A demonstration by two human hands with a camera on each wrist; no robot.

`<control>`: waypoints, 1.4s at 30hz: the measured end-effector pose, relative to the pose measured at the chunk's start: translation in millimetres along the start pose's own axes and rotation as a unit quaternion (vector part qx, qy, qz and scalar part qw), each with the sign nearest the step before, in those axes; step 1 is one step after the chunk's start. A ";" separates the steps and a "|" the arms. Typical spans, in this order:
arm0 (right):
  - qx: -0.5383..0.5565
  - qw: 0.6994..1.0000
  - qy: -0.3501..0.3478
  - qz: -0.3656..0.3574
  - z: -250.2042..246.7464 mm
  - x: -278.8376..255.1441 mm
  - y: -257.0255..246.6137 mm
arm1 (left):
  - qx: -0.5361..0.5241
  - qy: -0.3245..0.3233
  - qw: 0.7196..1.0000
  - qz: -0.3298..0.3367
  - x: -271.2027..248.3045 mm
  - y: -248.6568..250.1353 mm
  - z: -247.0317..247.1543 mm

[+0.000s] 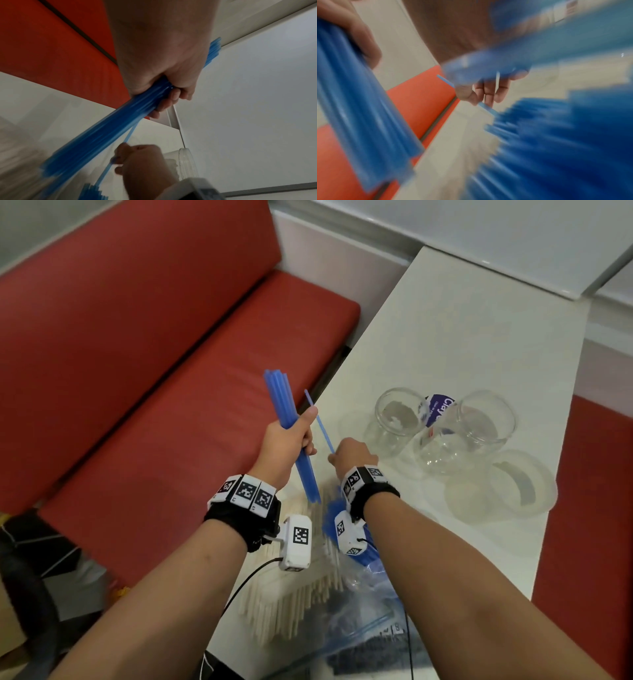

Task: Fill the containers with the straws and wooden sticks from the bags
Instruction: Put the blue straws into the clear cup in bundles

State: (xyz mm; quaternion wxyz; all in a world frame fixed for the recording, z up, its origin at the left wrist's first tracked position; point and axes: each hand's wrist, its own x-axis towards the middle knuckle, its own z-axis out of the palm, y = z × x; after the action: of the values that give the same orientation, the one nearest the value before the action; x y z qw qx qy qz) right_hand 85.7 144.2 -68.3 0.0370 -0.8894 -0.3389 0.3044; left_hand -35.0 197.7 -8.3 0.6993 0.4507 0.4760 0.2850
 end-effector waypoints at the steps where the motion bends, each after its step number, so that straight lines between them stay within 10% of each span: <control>1: 0.027 0.999 0.019 -0.014 -7.2 -3.6 -5.1 | 0.005 -0.003 1.000 0.005 -0.7 2.2 2.5; 7: 0.260 0.945 0.153 -0.123 -58.9 -47.6 -14.9 | -0.009 0.015 0.999 0.044 -9.1 19.6 24.6; 13: 0.373 0.889 0.134 -0.231 -78.2 -98.2 21.4 | 0.044 -0.057 0.991 0.111 -30.1 44.1 50.7; 21: 0.475 0.859 0.154 -0.118 -77.3 -159.6 96.3 | 0.121 -0.110 0.968 0.192 -90.9 48.7 106.2; 28: 0.751 0.660 0.020 0.022 -80.7 -200.6 127.8 | 0.079 -0.272 0.941 0.184 -153.8 51.6 146.6; 35: 0.625 0.778 0.005 -0.063 -104.3 -247.6 163.9 | 0.120 -0.398 0.898 0.145 -185.1 51.5 154.9; 39: 0.657 0.718 0.038 -0.225 -145.6 -273.1 172.6 | 0.178 -0.510 0.840 0.053 -199.1 44.0 154.6; 42: 0.578 0.772 0.023 -0.265 -166.6 -283.8 173.3 | 0.194 -0.577 0.793 0.026 -208.1 36.3 155.3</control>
State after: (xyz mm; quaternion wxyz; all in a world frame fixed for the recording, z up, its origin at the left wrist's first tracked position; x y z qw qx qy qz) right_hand 114.7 -143.0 166.3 0.6308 -0.5820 -0.3209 0.4004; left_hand 29.4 -14.7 131.3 0.7343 0.6699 0.0183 -0.1084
